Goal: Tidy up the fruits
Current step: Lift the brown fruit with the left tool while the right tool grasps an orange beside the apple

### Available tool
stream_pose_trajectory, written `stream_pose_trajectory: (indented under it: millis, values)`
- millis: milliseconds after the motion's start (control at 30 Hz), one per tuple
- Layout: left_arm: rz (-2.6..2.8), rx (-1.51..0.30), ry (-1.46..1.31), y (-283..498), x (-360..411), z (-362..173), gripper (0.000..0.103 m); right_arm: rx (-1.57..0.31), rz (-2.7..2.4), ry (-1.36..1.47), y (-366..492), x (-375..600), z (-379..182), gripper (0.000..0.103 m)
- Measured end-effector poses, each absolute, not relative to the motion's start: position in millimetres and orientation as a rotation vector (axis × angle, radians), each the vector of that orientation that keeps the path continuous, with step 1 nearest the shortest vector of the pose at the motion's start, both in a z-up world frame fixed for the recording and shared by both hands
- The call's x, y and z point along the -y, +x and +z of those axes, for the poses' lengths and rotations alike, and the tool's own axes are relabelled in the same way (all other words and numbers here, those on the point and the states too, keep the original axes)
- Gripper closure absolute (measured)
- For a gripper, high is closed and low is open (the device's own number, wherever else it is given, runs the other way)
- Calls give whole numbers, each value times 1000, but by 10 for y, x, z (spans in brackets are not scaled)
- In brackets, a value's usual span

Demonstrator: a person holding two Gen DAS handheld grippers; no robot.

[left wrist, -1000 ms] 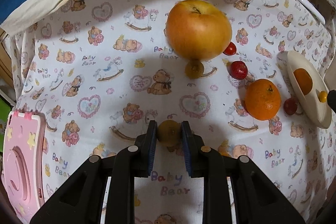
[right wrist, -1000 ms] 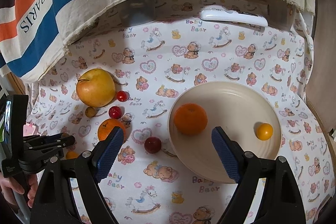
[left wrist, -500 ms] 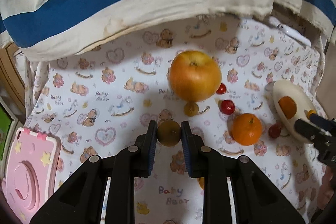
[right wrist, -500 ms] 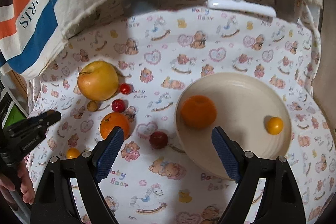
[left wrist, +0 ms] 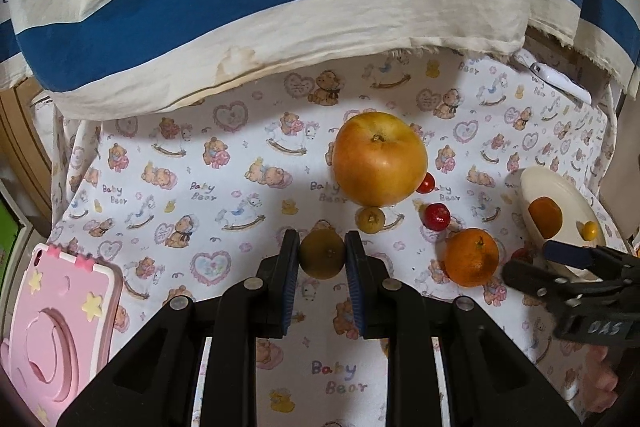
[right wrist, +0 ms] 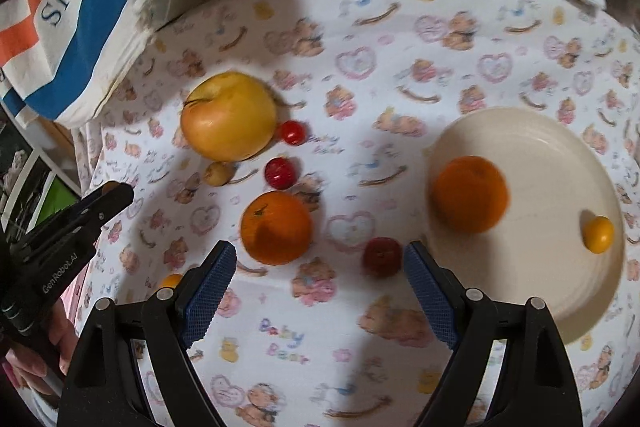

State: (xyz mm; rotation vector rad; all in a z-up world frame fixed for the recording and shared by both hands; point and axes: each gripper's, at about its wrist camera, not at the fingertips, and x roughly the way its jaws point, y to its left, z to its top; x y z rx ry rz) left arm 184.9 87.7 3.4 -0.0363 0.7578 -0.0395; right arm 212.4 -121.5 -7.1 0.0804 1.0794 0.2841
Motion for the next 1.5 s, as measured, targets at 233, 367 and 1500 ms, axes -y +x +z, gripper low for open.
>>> stream_pose_trajectory:
  millis: [233, 367, 1500]
  values:
    - [18, -768, -26, 1879, -927, 1, 81, -1060, 257, -22, 2202, 952, -140, 16]
    - [11, -776, -24, 1878, -915, -5, 81, -1060, 266, -58, 2232, 840, -171, 16]
    - [-58, -708, -17, 1701, -734, 158, 81, -965, 320, -118, 1882, 971, 151, 52]
